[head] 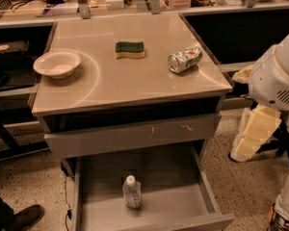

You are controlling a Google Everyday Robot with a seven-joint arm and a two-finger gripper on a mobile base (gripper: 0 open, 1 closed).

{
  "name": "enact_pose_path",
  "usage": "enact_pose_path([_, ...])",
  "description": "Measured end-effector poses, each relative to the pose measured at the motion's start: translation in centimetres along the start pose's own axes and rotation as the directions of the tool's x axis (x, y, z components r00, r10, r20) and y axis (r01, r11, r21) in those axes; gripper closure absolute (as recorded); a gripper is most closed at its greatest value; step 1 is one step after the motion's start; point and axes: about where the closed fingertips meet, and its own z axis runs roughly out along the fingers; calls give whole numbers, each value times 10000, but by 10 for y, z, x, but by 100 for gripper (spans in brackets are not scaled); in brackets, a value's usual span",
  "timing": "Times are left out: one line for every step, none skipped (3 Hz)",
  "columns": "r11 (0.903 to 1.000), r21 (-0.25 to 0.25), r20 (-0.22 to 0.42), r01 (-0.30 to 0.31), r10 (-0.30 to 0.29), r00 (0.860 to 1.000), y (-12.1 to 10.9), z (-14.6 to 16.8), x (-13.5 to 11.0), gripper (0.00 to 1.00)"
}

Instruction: Pick blue plastic bottle from middle drawer and place on counter

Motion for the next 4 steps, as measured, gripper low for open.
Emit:
enact_pose_path([9971,-765,492,-49,86,9988,27,56,-9,0])
enact_pose_path([9971,-765,492,-49,86,9988,27,56,-9,0])
enact_pose_path([9935,-1136,834,10,86,9965,48,89,-17,0])
enact_pose_path([9826,-1855,1805,-25,366,9829,86,155,-42,0])
